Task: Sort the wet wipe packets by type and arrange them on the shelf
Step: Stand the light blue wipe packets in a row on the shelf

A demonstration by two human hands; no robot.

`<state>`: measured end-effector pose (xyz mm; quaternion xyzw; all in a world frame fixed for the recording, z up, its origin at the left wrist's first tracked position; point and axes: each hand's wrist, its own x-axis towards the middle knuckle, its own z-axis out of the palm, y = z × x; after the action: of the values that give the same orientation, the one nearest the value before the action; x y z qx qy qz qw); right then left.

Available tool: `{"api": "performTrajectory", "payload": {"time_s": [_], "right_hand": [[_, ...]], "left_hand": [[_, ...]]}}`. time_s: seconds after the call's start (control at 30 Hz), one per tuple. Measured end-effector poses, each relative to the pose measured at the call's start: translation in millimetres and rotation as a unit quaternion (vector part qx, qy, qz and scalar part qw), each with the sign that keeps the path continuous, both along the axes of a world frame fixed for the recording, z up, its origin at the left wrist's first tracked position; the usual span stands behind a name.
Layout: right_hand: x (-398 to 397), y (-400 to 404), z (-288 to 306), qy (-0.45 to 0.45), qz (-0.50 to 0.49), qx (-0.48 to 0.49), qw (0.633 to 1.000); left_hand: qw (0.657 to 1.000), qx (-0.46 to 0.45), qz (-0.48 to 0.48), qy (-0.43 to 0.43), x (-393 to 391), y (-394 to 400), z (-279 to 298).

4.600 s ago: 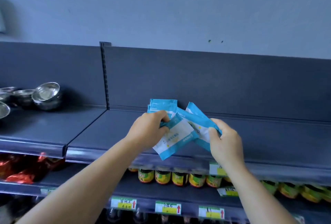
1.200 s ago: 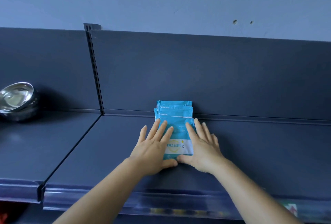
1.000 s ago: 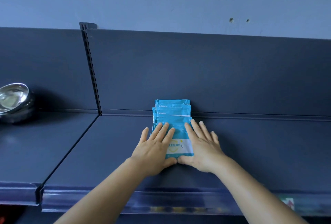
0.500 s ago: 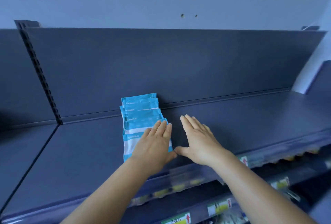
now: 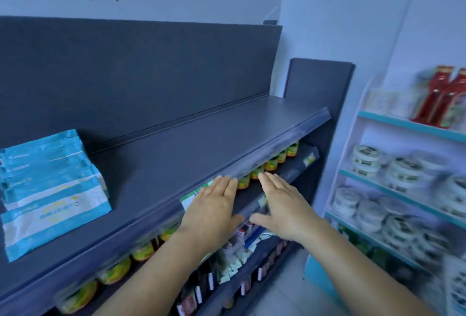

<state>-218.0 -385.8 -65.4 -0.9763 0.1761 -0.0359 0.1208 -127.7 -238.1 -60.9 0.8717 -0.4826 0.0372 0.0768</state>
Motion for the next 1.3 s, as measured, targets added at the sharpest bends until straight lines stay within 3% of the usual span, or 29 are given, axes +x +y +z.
{"api": "performTrajectory", "payload": {"time_s": [0.73, 0.93, 1.3], "right_hand": [[-370, -195, -82, 0.055, -0.252, 0.063, 0.964], [-417, -227, -119, 0.074, -0.320, 0.089, 0.940], [-436, -303, -178, 0.119, -0.388, 0.130, 0.904]], "left_hand": [[0.972, 0.038, -0.211, 0.097, -311, -254, -83], [0.956, 0.090, -0.248, 0.128, -352, -307, -110], [0.927, 0.150, -0.305, 0.160, -365, -411, -176]]}}
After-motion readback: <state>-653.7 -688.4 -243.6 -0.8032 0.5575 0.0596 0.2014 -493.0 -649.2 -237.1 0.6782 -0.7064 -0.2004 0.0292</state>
